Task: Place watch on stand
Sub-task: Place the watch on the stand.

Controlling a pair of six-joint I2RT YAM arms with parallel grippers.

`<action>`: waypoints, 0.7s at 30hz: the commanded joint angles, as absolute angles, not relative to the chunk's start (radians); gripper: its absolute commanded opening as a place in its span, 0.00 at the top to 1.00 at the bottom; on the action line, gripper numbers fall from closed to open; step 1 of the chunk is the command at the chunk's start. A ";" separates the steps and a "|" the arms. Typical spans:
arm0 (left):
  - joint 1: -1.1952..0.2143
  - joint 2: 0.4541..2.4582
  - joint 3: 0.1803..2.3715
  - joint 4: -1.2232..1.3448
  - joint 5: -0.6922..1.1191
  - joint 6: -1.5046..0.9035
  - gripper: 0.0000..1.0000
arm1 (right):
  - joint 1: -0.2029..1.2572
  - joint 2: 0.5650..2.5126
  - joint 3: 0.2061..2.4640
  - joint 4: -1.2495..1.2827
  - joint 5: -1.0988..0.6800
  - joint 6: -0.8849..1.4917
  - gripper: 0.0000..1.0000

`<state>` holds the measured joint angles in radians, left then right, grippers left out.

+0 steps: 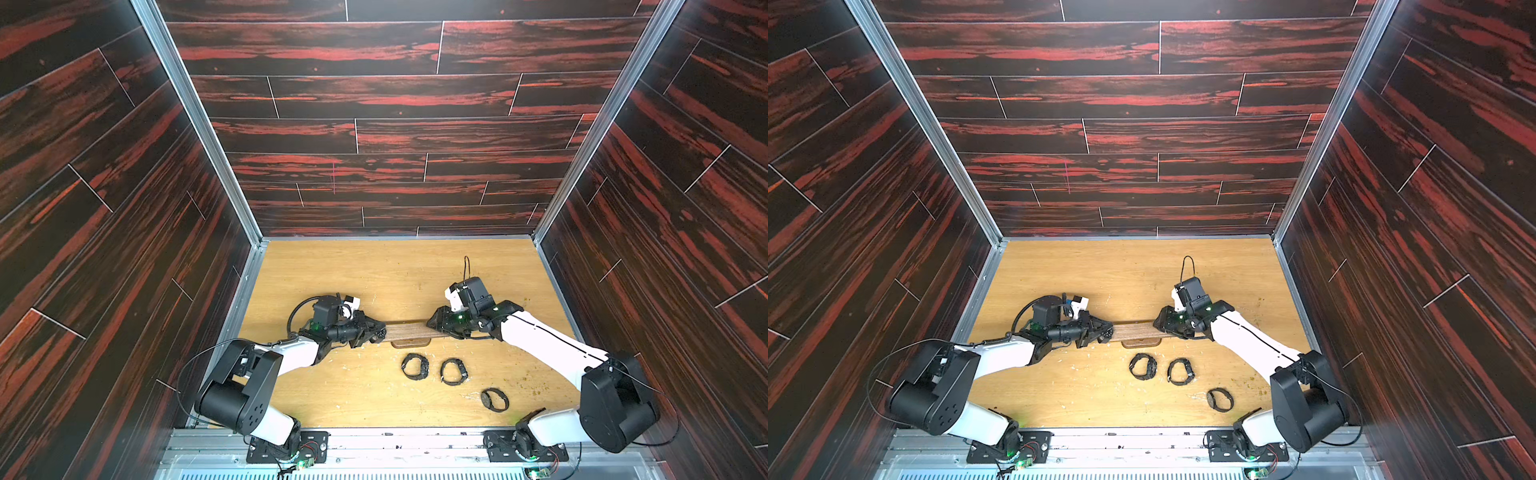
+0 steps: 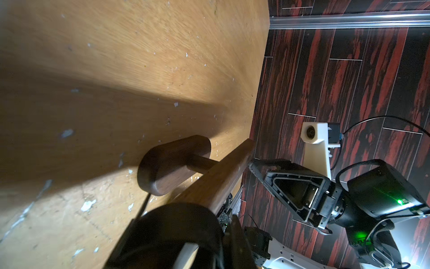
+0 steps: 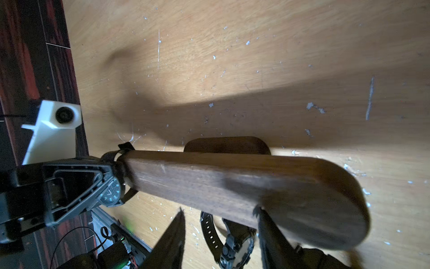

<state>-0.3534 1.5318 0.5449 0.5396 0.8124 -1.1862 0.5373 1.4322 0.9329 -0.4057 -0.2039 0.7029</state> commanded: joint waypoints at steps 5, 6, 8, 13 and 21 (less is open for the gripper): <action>-0.361 1.548 0.591 0.540 0.850 -1.164 1.00 | 0.543 1.390 0.932 -0.457 -0.153 0.702 0.49; -0.360 1.550 0.596 0.525 0.851 -1.155 1.00 | 0.543 1.387 0.940 -0.468 -0.145 0.696 0.49; -0.361 1.552 0.606 0.497 0.851 -1.138 1.00 | 0.543 1.382 0.952 -0.486 -0.127 0.685 0.49; -0.360 1.554 0.624 0.449 0.850 -1.110 0.92 | 0.541 1.378 0.967 -0.515 -0.098 0.673 0.49; -0.360 1.560 0.632 0.398 0.850 -1.079 0.72 | 0.540 1.375 0.974 -0.534 -0.071 0.672 0.49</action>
<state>-0.3557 1.5517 0.6140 0.4366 0.8406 -1.1107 0.5381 1.3899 0.9417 -0.5026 -0.0917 0.6861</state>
